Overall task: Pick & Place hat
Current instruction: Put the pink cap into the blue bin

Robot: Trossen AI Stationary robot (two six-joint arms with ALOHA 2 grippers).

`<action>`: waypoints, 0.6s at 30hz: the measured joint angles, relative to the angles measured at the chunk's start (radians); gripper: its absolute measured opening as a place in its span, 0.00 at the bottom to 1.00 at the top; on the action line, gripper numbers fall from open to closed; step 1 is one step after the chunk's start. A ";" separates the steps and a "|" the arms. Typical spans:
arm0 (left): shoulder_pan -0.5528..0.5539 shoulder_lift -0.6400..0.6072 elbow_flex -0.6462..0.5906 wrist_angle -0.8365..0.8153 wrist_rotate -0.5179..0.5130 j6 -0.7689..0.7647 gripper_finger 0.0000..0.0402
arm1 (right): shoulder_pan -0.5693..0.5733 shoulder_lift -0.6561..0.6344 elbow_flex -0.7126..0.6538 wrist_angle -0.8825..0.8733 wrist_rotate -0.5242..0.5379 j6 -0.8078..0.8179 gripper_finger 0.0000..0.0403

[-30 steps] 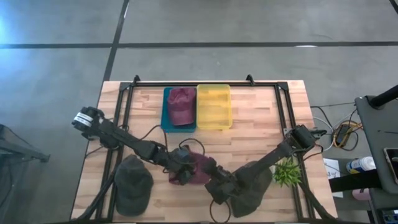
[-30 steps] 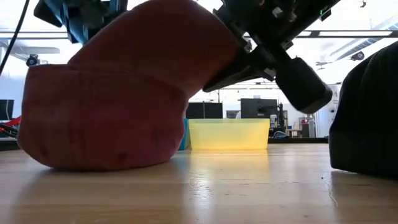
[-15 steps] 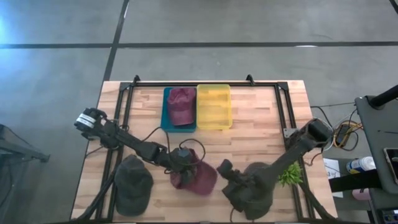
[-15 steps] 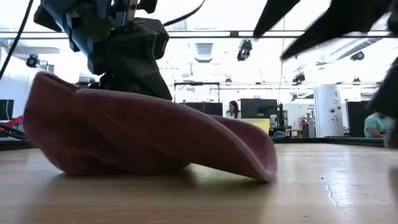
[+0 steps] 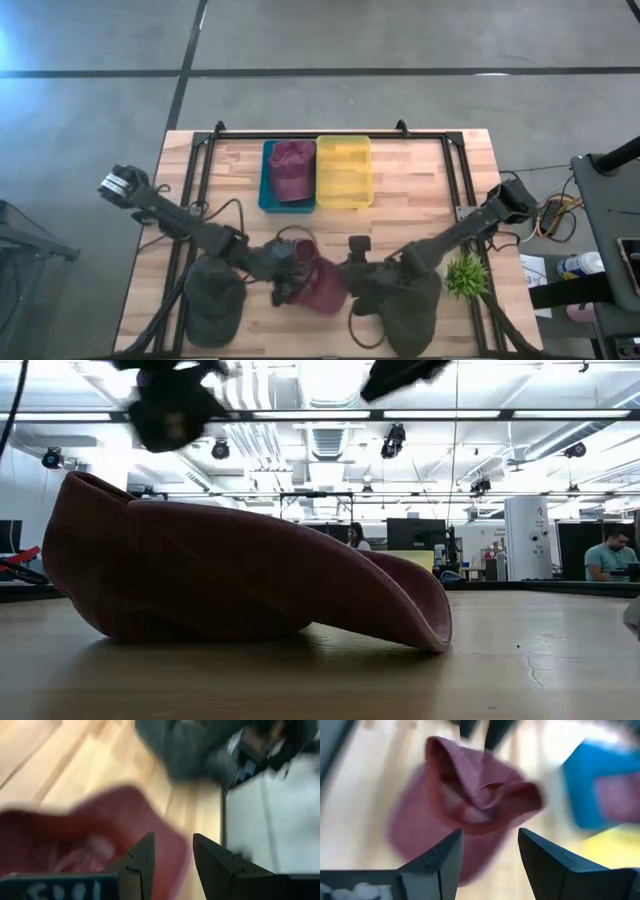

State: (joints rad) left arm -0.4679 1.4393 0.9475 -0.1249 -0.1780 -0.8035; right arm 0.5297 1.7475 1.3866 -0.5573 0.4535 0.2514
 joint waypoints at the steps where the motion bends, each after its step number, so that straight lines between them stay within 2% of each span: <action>1: -0.017 -0.010 -0.002 -0.060 0.000 0.000 0.31 | -0.007 0.009 0.003 -0.001 -0.034 0.078 0.46; 4: -0.065 -0.019 -0.017 -0.228 0.005 -0.029 0.31 | -0.027 0.049 0.018 0.015 -0.141 0.249 0.45; 8: -0.094 -0.021 -0.043 -0.294 0.009 -0.006 0.31 | -0.027 0.117 0.064 0.031 -0.175 0.235 0.45; 13: -0.079 -0.020 -0.098 -0.204 0.014 0.122 0.31 | -0.007 0.214 0.144 0.044 -0.246 0.075 0.45; 18: -0.040 -0.018 -0.141 -0.089 0.079 0.250 0.31 | 0.019 0.324 0.260 0.028 -0.245 0.041 0.45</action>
State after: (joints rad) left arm -0.5084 1.4216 0.8060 -0.2141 -0.0994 -0.5537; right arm 0.5485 2.0717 1.6471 -0.5288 0.2082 0.2921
